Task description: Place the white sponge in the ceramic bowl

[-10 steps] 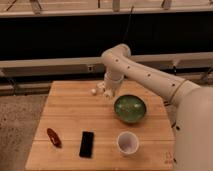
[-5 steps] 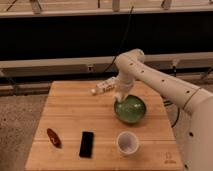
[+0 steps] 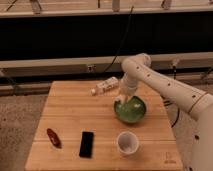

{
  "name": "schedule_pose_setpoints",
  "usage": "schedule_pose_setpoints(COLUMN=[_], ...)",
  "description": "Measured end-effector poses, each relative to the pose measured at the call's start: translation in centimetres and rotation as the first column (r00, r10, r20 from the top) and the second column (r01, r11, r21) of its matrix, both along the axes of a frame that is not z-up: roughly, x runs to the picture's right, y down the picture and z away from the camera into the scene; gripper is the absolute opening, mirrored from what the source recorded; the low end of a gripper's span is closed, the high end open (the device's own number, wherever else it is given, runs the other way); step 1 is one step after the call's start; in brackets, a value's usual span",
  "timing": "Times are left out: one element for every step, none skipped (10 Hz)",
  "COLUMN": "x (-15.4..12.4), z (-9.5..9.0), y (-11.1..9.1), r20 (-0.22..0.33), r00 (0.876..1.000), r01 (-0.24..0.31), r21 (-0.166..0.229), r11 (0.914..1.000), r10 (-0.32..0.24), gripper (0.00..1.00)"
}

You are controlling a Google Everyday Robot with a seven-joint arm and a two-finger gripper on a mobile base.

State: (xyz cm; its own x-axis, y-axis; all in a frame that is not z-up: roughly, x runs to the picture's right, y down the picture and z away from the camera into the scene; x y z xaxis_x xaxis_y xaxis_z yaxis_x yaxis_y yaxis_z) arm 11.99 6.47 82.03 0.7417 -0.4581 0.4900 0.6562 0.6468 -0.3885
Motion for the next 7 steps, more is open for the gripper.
schedule_pose_setpoints(x=[0.14,0.11,0.08,0.18,0.33,0.48,0.63], z=[0.09,0.29,0.30,0.45,0.55,0.60,0.63], y=[0.15,0.38,0.32,0.46,0.58,0.69,0.75], r20=[-0.001,-0.008,-0.006,-0.004,-0.002,-0.002,-0.004], r00=[1.000,0.999,0.999,1.000,1.000,1.000,1.000], r01=[-0.009,-0.032,-0.032,-0.030,-0.027,-0.028,-0.031], r21=[0.000,-0.003,-0.003,-0.004,-0.005,-0.005,-0.005], r11=[1.0000,0.9995,0.9995,0.9995,0.9996,0.9996,0.9995], r10=[0.009,0.032,0.032,0.030,0.027,0.028,0.031], gripper=[0.00,0.00,0.00,0.00,0.00,0.00,0.00])
